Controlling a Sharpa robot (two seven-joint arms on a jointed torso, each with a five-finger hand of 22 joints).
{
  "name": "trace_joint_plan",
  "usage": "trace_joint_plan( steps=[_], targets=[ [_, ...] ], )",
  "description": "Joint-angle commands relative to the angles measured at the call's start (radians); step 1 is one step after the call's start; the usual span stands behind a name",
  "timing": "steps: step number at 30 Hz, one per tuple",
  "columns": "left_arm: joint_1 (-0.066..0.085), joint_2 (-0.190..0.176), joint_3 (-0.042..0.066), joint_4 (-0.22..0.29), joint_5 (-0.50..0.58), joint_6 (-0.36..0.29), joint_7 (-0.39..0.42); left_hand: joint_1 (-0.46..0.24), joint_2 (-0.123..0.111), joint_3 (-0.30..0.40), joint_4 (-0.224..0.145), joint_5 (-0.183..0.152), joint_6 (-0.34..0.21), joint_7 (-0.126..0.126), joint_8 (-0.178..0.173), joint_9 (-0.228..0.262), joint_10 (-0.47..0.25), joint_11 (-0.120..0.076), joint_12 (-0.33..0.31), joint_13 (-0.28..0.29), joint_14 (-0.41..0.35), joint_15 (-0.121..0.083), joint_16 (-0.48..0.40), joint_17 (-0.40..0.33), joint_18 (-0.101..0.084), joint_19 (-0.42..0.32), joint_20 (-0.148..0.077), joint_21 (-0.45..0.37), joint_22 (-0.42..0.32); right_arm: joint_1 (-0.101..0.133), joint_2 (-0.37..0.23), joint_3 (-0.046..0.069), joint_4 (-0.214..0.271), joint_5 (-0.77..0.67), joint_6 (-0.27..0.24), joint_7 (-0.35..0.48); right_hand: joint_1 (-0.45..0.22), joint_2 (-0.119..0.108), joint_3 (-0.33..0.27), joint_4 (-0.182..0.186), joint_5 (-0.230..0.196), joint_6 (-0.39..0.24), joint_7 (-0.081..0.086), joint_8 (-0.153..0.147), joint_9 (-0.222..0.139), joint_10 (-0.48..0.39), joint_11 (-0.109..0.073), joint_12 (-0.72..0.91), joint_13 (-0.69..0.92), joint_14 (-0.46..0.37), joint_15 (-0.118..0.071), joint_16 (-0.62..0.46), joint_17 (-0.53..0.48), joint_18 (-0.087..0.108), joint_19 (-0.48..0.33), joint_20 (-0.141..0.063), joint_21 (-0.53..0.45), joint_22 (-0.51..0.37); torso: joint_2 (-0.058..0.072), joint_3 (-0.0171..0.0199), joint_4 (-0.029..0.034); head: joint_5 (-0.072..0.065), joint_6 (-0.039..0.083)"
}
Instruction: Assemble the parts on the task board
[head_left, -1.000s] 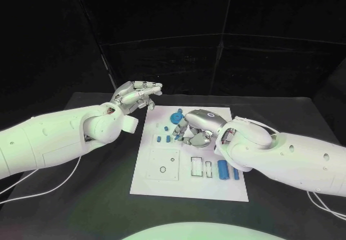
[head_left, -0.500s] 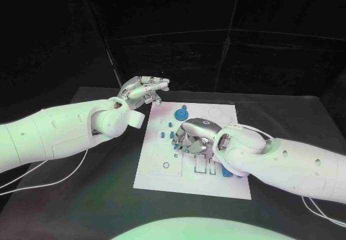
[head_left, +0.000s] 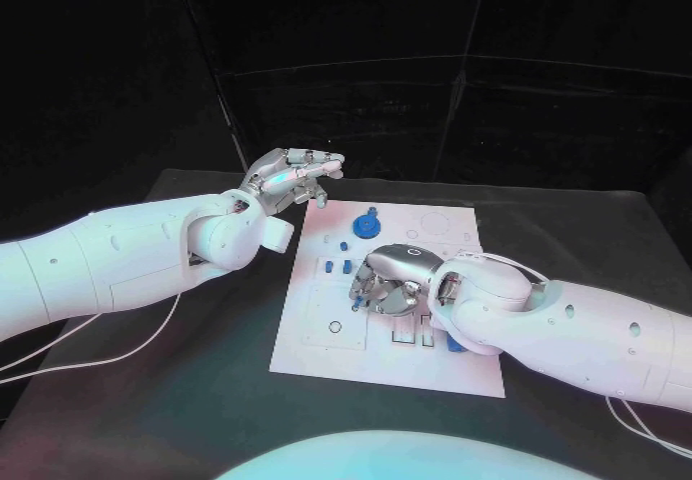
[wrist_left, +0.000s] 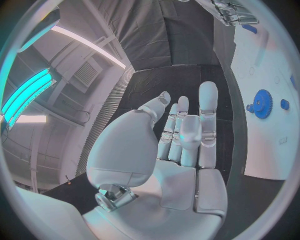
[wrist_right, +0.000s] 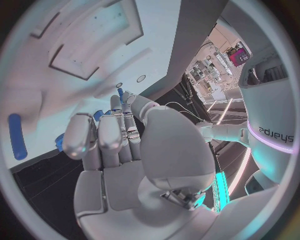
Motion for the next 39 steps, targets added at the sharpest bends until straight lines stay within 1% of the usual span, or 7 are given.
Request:
trace_joint_plan(
  steps=[1, 7, 13, 24, 30, 39],
  targets=[
    [0.001, 0.002, 0.001, 0.0, -0.007, 0.011, 0.005, 0.008, -0.002, -0.006, -0.002, 0.001, -0.009, 0.002, 0.003, 0.0, -0.007, 0.001, 0.005, 0.002, -0.007, -0.001, 0.001, 0.001, 0.02, -0.006, 0.001, -0.002, 0.001, -0.002, 0.003, 0.0, -0.001, -0.018, 0.025, 0.008, -0.006, 0.001, -0.004, -0.001, 0.003, 0.005, 0.0, 0.0, 0.001, 0.002, -0.002, -0.004, 0.0, 0.016, -0.009, 0.004, 0.0, -0.017, -0.002, -0.005, 0.003, 0.0, 0.0, 0.0007, 0.0008, 0.001, 0.0],
    [0.001, 0.003, 0.001, -0.001, -0.008, 0.011, 0.004, 0.008, -0.002, -0.006, -0.002, 0.001, -0.009, 0.002, 0.003, 0.0, -0.007, 0.001, 0.005, 0.002, -0.007, -0.001, 0.001, 0.001, 0.02, -0.006, 0.001, -0.002, 0.001, -0.005, 0.006, 0.0, -0.005, -0.021, 0.027, 0.009, -0.006, 0.001, -0.004, -0.001, 0.003, 0.005, 0.0, 0.0, 0.001, 0.002, -0.002, -0.004, 0.0, 0.016, -0.009, 0.004, 0.0, -0.017, -0.002, -0.005, 0.003, 0.0, 0.0, -0.0002, 0.0, 0.002, -0.002],
    [0.001, 0.003, 0.001, -0.001, -0.008, 0.012, 0.004, 0.008, -0.002, -0.006, -0.002, 0.001, -0.009, 0.002, 0.003, 0.0, -0.007, 0.001, 0.005, 0.002, -0.007, -0.001, 0.001, 0.001, 0.02, -0.006, 0.001, -0.002, 0.001, -0.008, 0.009, 0.0, -0.008, -0.022, 0.026, 0.007, -0.006, 0.001, -0.004, -0.001, 0.003, 0.005, 0.0, 0.0, 0.001, 0.002, -0.002, -0.004, 0.0, 0.016, -0.009, 0.004, 0.0, -0.017, -0.002, -0.005, 0.003, 0.0, 0.0, 0.0002, 0.0003, 0.003, -0.004],
    [0.001, 0.003, 0.001, -0.001, -0.008, 0.015, 0.002, 0.008, -0.002, -0.007, -0.002, 0.001, -0.009, 0.002, 0.003, 0.0, -0.007, 0.001, 0.006, 0.002, -0.007, -0.001, 0.001, 0.001, 0.02, -0.006, 0.001, -0.002, 0.001, -0.009, 0.016, 0.0, -0.014, -0.056, 0.025, -0.029, -0.007, 0.003, -0.004, -0.001, 0.006, 0.005, 0.0, -0.001, 0.001, 0.002, -0.001, -0.005, 0.0, 0.016, -0.008, 0.004, 0.0, -0.017, -0.003, -0.005, 0.003, -0.001, 0.001, -0.0001, 0.0003, 0.005, -0.007],
    [0.001, 0.003, 0.001, 0.0, -0.008, 0.017, 0.0, 0.008, -0.002, -0.008, -0.001, 0.001, -0.009, 0.002, 0.003, 0.0, -0.008, 0.001, 0.006, 0.002, -0.007, -0.001, 0.001, 0.0, 0.02, -0.006, 0.001, -0.002, 0.001, -0.01, 0.025, 0.0, -0.014, -0.079, 0.044, -0.054, -0.007, 0.003, -0.004, -0.001, 0.006, 0.005, 0.0, -0.001, 0.001, 0.002, -0.001, -0.005, 0.0, 0.016, -0.008, 0.003, -0.002, -0.016, -0.004, -0.005, 0.003, -0.002, 0.0, -0.0002, -0.0004, 0.006, -0.009],
    [0.002, 0.003, 0.001, 0.0, -0.008, 0.016, -0.002, 0.008, -0.002, -0.008, -0.001, 0.001, -0.009, 0.002, 0.003, 0.0, -0.008, 0.001, 0.006, 0.002, -0.007, -0.001, 0.001, 0.0, 0.02, -0.006, 0.001, -0.002, 0.001, -0.01, 0.035, 0.0, -0.018, -0.086, 0.063, -0.061, -0.016, -0.004, -0.011, 0.002, 0.005, -0.003, 0.003, -0.008, -0.001, -0.005, 0.002, -0.01, -0.001, 0.012, -0.006, -0.006, -0.016, -0.014, -0.013, -0.003, -0.005, -0.014, 0.0, -0.0002, 0.0011, 0.007, -0.009]
  ],
)
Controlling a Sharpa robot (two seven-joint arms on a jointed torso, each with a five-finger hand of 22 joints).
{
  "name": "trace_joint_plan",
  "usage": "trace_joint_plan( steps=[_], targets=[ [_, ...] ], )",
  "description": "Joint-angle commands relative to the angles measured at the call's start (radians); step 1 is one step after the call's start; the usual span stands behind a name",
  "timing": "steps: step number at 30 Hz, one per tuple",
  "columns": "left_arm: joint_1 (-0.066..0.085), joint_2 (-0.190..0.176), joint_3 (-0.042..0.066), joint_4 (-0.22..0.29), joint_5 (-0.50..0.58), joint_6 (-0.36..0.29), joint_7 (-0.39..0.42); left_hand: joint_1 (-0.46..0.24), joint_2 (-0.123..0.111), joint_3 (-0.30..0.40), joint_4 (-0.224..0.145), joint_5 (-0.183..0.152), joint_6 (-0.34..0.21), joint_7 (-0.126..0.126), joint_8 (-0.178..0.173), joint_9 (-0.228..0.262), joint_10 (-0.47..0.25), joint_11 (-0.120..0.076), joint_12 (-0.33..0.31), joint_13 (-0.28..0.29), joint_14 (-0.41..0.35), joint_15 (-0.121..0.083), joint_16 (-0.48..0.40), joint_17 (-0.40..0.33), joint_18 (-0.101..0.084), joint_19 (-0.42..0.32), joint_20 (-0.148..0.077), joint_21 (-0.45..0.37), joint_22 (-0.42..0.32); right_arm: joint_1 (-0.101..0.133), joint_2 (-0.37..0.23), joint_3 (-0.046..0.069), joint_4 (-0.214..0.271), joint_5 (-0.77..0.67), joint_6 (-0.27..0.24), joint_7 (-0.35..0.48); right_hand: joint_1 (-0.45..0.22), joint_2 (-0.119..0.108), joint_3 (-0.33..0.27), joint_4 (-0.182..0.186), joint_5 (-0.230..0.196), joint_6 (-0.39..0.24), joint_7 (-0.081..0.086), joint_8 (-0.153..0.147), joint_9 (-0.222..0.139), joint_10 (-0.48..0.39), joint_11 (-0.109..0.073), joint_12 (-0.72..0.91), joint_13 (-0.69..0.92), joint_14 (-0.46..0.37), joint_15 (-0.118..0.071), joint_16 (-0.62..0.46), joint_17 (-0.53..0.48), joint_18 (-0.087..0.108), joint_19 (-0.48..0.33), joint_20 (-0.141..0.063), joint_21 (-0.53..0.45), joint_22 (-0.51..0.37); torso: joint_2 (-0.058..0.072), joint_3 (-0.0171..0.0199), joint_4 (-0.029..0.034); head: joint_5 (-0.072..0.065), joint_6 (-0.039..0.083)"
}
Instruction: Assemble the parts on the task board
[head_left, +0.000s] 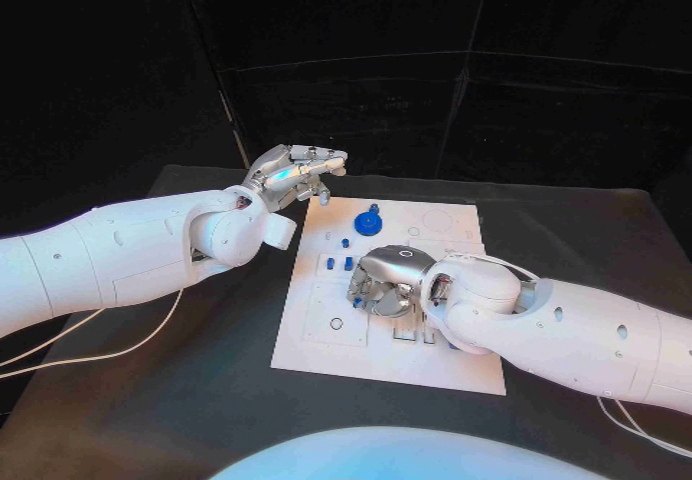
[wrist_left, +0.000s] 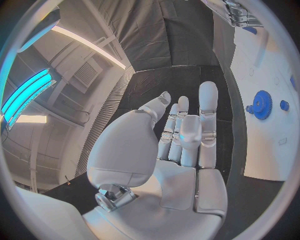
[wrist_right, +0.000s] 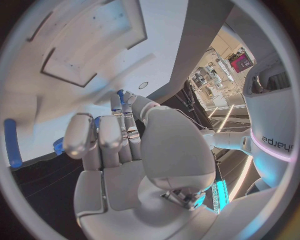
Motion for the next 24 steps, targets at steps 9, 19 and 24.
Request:
trace_joint_plan(
  steps=[9, 19, 24],
  targets=[
    [0.001, 0.001, 0.001, 0.0, -0.004, 0.007, 0.001, 0.007, -0.002, -0.006, 0.002, 0.0, -0.006, -0.001, 0.003, 0.0, -0.009, 0.001, 0.007, 0.002, -0.007, -0.001, 0.001, -0.001, 0.02, -0.006, 0.001, -0.004, -0.001, 0.0, 0.001, 0.0, -0.007, -0.018, 0.01, -0.017, -0.049, -0.023, -0.033, 0.019, 0.027, -0.055, 0.022, -0.027, -0.011, -0.052, 0.02, -0.028, -0.007, 0.006, 0.008, -0.018, -0.023, -0.01, -0.025, 0.012, -0.017, -0.022, -0.001, 0.0001, -0.0008, 0.0, 0.001],
    [0.002, 0.002, 0.001, -0.003, -0.004, 0.005, -0.002, 0.007, -0.002, -0.009, 0.003, 0.001, -0.01, 0.0, 0.002, -0.001, -0.013, 0.003, 0.008, 0.002, -0.008, 0.0, 0.001, -0.002, 0.02, -0.007, 0.002, -0.006, -0.003, 0.0, -0.012, -0.001, 0.001, 0.009, -0.091, 0.017, -0.056, -0.056, -0.125, 0.029, 0.042, -0.216, 0.05, -0.02, -0.018, -0.245, 0.06, -0.039, -0.01, -0.075, 0.043, -0.174, -0.229, 0.032, -0.16, 0.047, -0.162, -0.226, 0.0, 0.001, 0.001, -0.004, 0.004],
    [0.002, 0.0, 0.001, -0.005, -0.004, 0.005, -0.005, 0.006, -0.002, -0.01, 0.003, 0.0, -0.011, 0.0, 0.002, -0.001, -0.014, 0.003, 0.008, 0.002, -0.008, 0.001, 0.001, -0.003, 0.02, -0.007, 0.002, -0.007, -0.004, 0.0, -0.047, -0.001, 0.035, 0.047, -0.167, 0.052, -0.057, -0.048, -0.161, 0.039, 0.078, -0.187, 0.055, -0.002, -0.011, -0.231, 0.06, 0.019, 0.002, -0.063, 0.043, -0.155, -0.215, 0.029, -0.144, 0.047, -0.151, -0.21, -0.001, -0.0003, -0.0003, -0.005, 0.007]
  ],
)
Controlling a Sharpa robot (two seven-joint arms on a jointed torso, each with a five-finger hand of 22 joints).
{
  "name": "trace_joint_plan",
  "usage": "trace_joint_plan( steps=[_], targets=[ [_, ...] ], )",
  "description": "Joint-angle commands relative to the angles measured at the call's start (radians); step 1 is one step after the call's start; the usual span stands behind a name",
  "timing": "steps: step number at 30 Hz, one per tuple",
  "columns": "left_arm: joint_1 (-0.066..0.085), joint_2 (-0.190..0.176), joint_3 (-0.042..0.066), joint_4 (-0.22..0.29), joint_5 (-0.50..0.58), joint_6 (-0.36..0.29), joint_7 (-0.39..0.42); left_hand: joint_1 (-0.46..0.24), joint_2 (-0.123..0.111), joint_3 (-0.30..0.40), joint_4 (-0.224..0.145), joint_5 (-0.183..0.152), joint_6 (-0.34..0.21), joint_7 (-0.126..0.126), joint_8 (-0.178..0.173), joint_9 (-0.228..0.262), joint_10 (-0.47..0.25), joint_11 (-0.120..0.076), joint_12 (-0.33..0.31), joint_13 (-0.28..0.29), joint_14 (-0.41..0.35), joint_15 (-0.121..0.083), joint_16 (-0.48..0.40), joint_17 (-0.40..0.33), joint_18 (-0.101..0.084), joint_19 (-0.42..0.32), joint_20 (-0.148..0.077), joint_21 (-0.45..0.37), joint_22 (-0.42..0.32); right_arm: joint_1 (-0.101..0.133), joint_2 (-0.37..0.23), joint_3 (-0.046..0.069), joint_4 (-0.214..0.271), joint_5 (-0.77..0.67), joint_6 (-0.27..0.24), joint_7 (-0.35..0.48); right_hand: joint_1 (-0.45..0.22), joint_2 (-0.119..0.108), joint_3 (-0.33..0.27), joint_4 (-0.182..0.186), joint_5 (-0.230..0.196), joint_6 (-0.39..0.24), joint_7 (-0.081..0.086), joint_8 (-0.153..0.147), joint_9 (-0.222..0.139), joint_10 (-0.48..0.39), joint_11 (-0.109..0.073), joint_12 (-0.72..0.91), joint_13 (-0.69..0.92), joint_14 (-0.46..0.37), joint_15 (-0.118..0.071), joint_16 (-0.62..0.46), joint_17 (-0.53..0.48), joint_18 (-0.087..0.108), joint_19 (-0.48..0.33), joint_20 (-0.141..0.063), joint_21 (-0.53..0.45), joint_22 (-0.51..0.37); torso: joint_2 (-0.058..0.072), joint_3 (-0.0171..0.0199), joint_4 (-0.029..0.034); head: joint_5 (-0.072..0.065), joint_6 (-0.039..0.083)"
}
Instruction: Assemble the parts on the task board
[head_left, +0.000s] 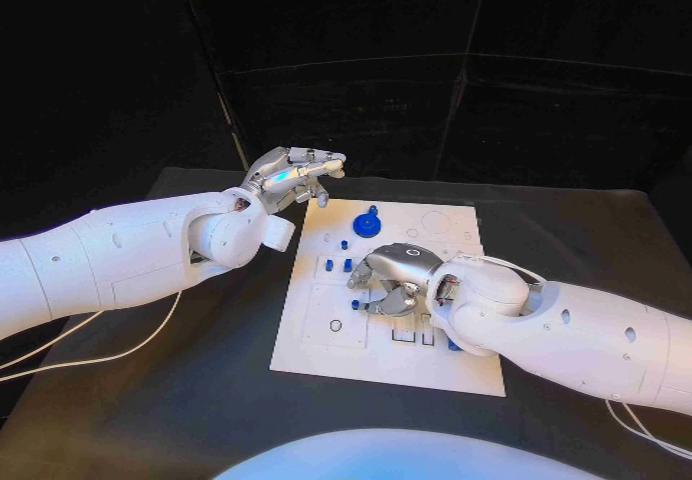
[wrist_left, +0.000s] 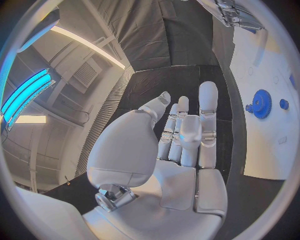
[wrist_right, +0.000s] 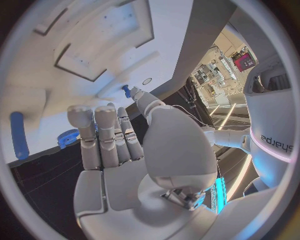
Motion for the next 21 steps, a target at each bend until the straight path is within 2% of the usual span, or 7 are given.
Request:
trace_joint_plan(
  steps=[1, 5, 10, 14, 17, 21],
  targets=[
    [0.001, -0.001, 0.001, 0.0, -0.003, 0.006, 0.0, 0.006, -0.002, -0.008, 0.001, 0.0, -0.008, 0.0, 0.002, -0.001, -0.009, 0.002, 0.004, 0.001, -0.008, 0.0, 0.001, -0.002, 0.02, -0.007, 0.002, -0.007, -0.001, 0.002, -0.03, 0.001, 0.034, 0.049, -0.12, 0.052, 0.008, 0.005, -0.022, 0.006, 0.021, 0.021, 0.0, 0.011, 0.003, 0.013, -0.002, 0.034, 0.006, 0.008, -0.001, 0.017, 0.013, 0.011, 0.015, -0.002, 0.011, 0.015, 0.0, -0.001, -0.0003, -0.002, 0.004],
    [0.001, -0.001, 0.001, -0.002, -0.003, 0.007, -0.002, 0.006, -0.002, -0.008, 0.001, 0.0, -0.008, 0.0, 0.002, -0.001, -0.009, 0.002, 0.004, 0.001, -0.008, 0.0, 0.001, -0.002, 0.02, -0.007, 0.002, -0.007, -0.001, 0.008, -0.086, 0.001, 0.078, 0.089, -0.16, 0.058, 0.01, 0.009, -0.039, 0.011, 0.031, 0.037, -0.004, 0.018, 0.004, 0.02, -0.006, 0.066, 0.01, 0.018, -0.005, 0.032, 0.025, 0.008, 0.031, -0.005, 0.025, 0.033, -0.003, -0.0006, -0.0017, -0.006, 0.011],
    [0.001, -0.001, 0.001, -0.005, -0.003, 0.008, -0.001, 0.006, -0.002, -0.008, 0.001, 0.0, -0.008, 0.0, 0.002, -0.001, -0.009, 0.002, 0.004, 0.001, -0.008, 0.001, 0.001, -0.002, 0.02, -0.007, 0.002, -0.007, -0.001, 0.045, -0.149, 0.001, 0.094, 0.178, -0.171, 0.044, 0.015, 0.017, -0.043, 0.014, 0.038, 0.048, -0.005, 0.023, 0.004, 0.026, -0.009, 0.085, 0.01, 0.025, -0.008, 0.042, 0.035, 0.005, 0.039, -0.008, 0.032, 0.043, -0.005, -0.0006, -0.0031, -0.022, 0.023],
    [0.001, -0.002, 0.001, -0.008, -0.003, 0.008, 0.001, 0.006, -0.002, -0.009, 0.001, 0.0, -0.008, 0.0, 0.002, -0.001, -0.01, 0.002, 0.005, 0.001, -0.009, 0.001, 0.001, -0.003, 0.02, -0.007, 0.002, -0.007, -0.001, 0.087, -0.212, 0.002, 0.098, 0.22, -0.117, -0.006, 0.017, 0.012, -0.052, 0.014, 0.038, 0.042, -0.007, 0.019, 0.001, 0.011, -0.009, 0.088, 0.006, 0.029, -0.008, 0.045, 0.035, 0.004, 0.044, -0.009, 0.035, 0.046, -0.003, 0.0003, -0.0012, -0.038, 0.036],
    [0.001, -0.002, 0.001, -0.01, -0.003, 0.008, 0.002, 0.006, -0.002, -0.009, 0.001, 0.0, -0.008, 0.0, 0.002, -0.001, -0.01, 0.002, 0.005, 0.001, -0.009, 0.001, 0.001, -0.003, 0.02, -0.007, 0.002, -0.007, -0.001, 0.117, -0.256, 0.002, 0.089, 0.221, -0.069, -0.048, 0.001, -0.006, -0.096, 0.028, 0.032, 0.006, 0.001, -0.002, -0.005, -0.021, -0.003, 0.097, 0.0, 0.027, -0.004, 0.035, 0.018, 0.005, 0.04, -0.006, 0.028, 0.034, -0.004, -0.0007, -0.003, -0.045, 0.042],
    [0.001, 0.0, 0.0, -0.012, -0.003, 0.01, 0.002, 0.006, -0.002, -0.009, 0.001, 0.0, -0.009, 0.0, 0.002, -0.001, -0.01, 0.002, 0.005, 0.001, -0.009, 0.001, 0.001, -0.002, 0.02, -0.006, 0.002, -0.005, 0.0, 0.129, -0.28, 0.001, 0.081, 0.193, -0.049, -0.07, 0.008, -0.011, -0.152, 0.04, 0.031, -0.015, 0.002, -0.009, -0.005, -0.05, 0.001, 0.111, -0.005, 0.024, -0.001, 0.021, -0.004, 0.009, 0.034, -0.003, 0.017, 0.019, -0.003, -0.0001, -0.0027, -0.059, 0.049]
  ],
)
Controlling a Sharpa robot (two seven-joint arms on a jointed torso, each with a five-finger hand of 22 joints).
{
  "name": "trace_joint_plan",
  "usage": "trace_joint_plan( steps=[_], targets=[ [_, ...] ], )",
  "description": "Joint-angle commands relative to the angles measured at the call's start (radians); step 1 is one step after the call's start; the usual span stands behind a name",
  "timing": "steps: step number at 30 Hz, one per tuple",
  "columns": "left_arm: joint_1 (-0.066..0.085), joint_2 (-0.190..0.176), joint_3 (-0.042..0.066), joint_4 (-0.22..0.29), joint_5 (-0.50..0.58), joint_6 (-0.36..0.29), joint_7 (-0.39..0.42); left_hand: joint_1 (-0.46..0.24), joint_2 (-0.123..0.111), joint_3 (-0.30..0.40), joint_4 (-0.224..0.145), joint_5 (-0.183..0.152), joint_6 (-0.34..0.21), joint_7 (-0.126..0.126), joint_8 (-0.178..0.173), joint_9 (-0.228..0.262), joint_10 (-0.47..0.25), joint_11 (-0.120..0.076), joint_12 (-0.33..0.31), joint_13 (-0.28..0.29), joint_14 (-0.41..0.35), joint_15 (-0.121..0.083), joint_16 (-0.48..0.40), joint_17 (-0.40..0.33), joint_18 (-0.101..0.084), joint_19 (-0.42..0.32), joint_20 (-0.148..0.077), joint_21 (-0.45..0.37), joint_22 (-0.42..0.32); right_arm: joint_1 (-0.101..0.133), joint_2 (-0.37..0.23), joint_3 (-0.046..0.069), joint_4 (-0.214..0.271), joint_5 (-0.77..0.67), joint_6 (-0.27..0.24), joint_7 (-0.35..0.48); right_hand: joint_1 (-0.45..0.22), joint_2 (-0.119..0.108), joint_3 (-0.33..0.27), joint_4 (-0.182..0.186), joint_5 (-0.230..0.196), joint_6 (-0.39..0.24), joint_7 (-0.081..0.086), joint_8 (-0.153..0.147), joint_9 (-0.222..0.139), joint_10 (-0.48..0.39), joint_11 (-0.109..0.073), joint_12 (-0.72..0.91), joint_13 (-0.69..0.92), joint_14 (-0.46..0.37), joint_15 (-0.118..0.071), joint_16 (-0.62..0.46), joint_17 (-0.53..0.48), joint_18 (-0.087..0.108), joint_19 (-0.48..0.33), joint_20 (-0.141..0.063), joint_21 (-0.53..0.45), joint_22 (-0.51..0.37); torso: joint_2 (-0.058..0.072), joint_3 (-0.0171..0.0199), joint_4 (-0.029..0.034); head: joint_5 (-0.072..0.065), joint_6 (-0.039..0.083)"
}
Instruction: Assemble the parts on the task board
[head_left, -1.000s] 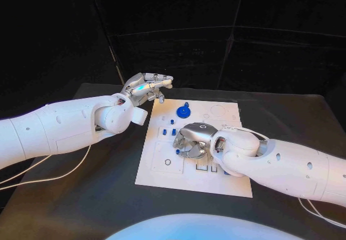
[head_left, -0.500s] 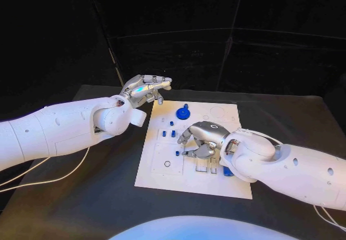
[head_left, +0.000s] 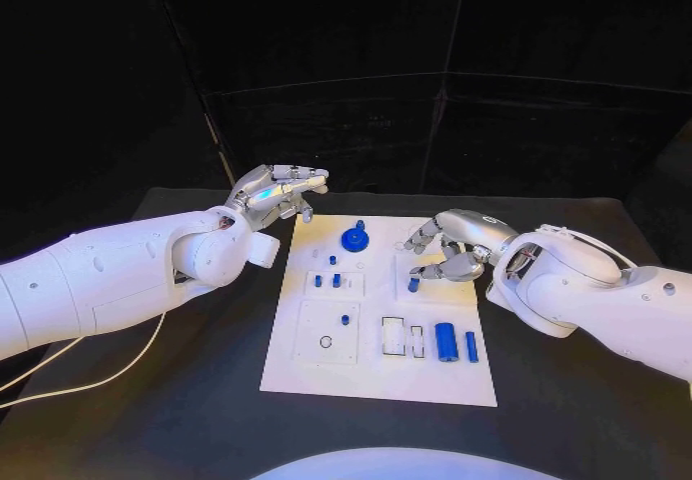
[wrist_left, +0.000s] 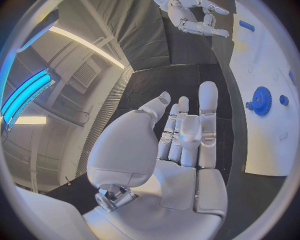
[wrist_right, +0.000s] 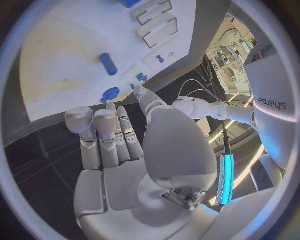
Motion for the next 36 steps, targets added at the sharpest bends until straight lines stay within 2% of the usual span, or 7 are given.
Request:
trace_joint_plan(
  steps=[1, 7, 12, 15, 17, 27, 36],
  targets=[
    [0.001, 0.003, 0.001, -0.001, -0.003, 0.01, 0.006, 0.006, -0.002, -0.006, -0.002, 0.0, -0.005, 0.001, 0.002, -0.001, -0.005, 0.0, 0.005, 0.002, -0.009, 0.001, 0.001, -0.001, 0.02, -0.006, 0.002, -0.005, 0.001, 0.007, -0.011, -0.001, -0.007, -0.001, 0.053, -0.058, 0.018, -0.005, -0.06, 0.016, -0.002, -0.02, -0.002, -0.008, 0.001, -0.03, 0.0, 0.017, -0.004, -0.005, 0.01, -0.024, -0.031, 0.013, -0.012, 0.005, -0.022, -0.025, 0.001, 0.0003, -0.0004, -0.016, 0.008],
    [0.001, 0.007, 0.001, -0.001, -0.003, 0.016, 0.01, 0.011, 0.003, -0.006, -0.003, 0.001, -0.005, 0.0, 0.004, -0.001, -0.007, -0.001, 0.007, 0.002, -0.009, 0.001, 0.002, -0.001, 0.02, -0.006, 0.002, -0.006, 0.001, 0.012, -0.013, -0.001, -0.025, -0.041, 0.096, -0.07, 0.073, 0.005, -0.175, 0.067, 0.001, -0.05, -0.004, -0.006, 0.001, -0.093, 0.003, 0.047, -0.008, -0.023, 0.008, -0.076, -0.101, 0.021, -0.041, 0.009, -0.068, -0.087, 0.003, 0.0011, 0.002, -0.02, 0.012],
    [0.001, 0.008, 0.001, -0.003, -0.003, 0.019, 0.01, 0.011, 0.003, -0.006, -0.002, 0.001, -0.005, 0.0, 0.004, -0.001, -0.007, 0.0, 0.008, 0.002, -0.009, 0.001, 0.001, -0.002, 0.02, -0.006, 0.002, -0.006, 0.0, 0.012, -0.006, -0.001, -0.032, -0.04, 0.148, -0.075, 0.118, -0.007, -0.267, 0.155, -0.009, -0.064, -0.002, -0.003, 0.002, -0.13, 0.007, 0.083, -0.008, -0.034, 0.015, -0.099, -0.137, 0.028, -0.054, 0.009, -0.093, -0.119, 0.002, -0.0003, 0.0017, -0.02, 0.011],
    [0.001, 0.007, 0.001, -0.004, -0.003, 0.02, 0.01, 0.011, 0.003, -0.006, -0.002, 0.001, -0.005, 0.0, 0.004, -0.001, -0.007, 0.0, 0.008, 0.002, -0.009, 0.001, 0.001, -0.002, 0.02, -0.006, 0.002, -0.006, 0.0, 0.012, 0.002, -0.002, -0.032, -0.032, 0.176, -0.073, 0.142, -0.011, -0.295, 0.199, -0.012, -0.066, -0.001, 0.0, 0.003, -0.138, 0.005, 0.103, -0.007, -0.035, 0.014, -0.099, -0.143, 0.027, -0.054, 0.011, -0.096, -0.124, 0.002, -0.0007, 0.0008, -0.02, 0.011],
    [0.001, 0.007, 0.001, -0.005, -0.003, 0.021, 0.009, 0.01, 0.003, -0.007, -0.002, 0.001, -0.005, 0.001, 0.004, -0.001, -0.008, 0.0, 0.008, 0.002, -0.009, 0.001, 0.001, -0.002, 0.02, -0.006, 0.003, -0.007, -0.001, 0.011, 0.007, -0.002, -0.029, -0.029, 0.186, -0.071, 0.155, 0.0, -0.295, 0.21, -0.012, -0.064, -0.001, 0.003, 0.003, -0.134, 0.005, 0.114, -0.007, -0.034, 0.013, -0.099, -0.144, 0.026, -0.052, 0.011, -0.096, -0.124, 0.002, 0.0, 0.0017, -0.019, 0.009],
    [0.001, 0.004, 0.001, -0.005, -0.003, 0.023, 0.008, 0.01, 0.003, -0.007, -0.002, 0.001, -0.005, 0.001, 0.004, -0.001, -0.008, 0.0, 0.008, 0.003, -0.01, 0.001, 0.001, -0.002, 0.02, -0.006, 0.003, -0.008, -0.002, 0.007, 0.035, -0.002, -0.032, -0.028, 0.232, -0.065, 0.237, 0.093, -0.251, 0.171, -0.035, -0.024, -0.021, 0.025, 0.007, -0.012, -0.02, 0.167, -0.012, 0.0, -0.008, -0.07, -0.117, 0.016, -0.008, -0.003, -0.054, -0.07, 0.002, -0.0004, 0.0006, -0.02, 0.005],
    [0.001, 0.004, 0.001, -0.005, -0.003, 0.024, 0.007, 0.01, 0.003, -0.007, -0.002, 0.001, -0.005, 0.001, 0.004, -0.001, -0.008, 0.0, 0.008, 0.003, -0.01, 0.001, 0.001, -0.002, 0.02, -0.006, 0.003, -0.008, -0.002, 0.003, 0.059, -0.002, -0.053, -0.047, 0.263, -0.072, 0.253, 0.114, -0.224, 0.163, -0.038, 0.022, -0.024, 0.036, 0.007, 0.043, -0.026, 0.13, -0.016, 0.011, -0.013, -0.057, -0.101, 0.008, 0.014, -0.009, -0.026, -0.036, 0.002, 0.0006, 0.0008, -0.02, 0.001]
  ],
)
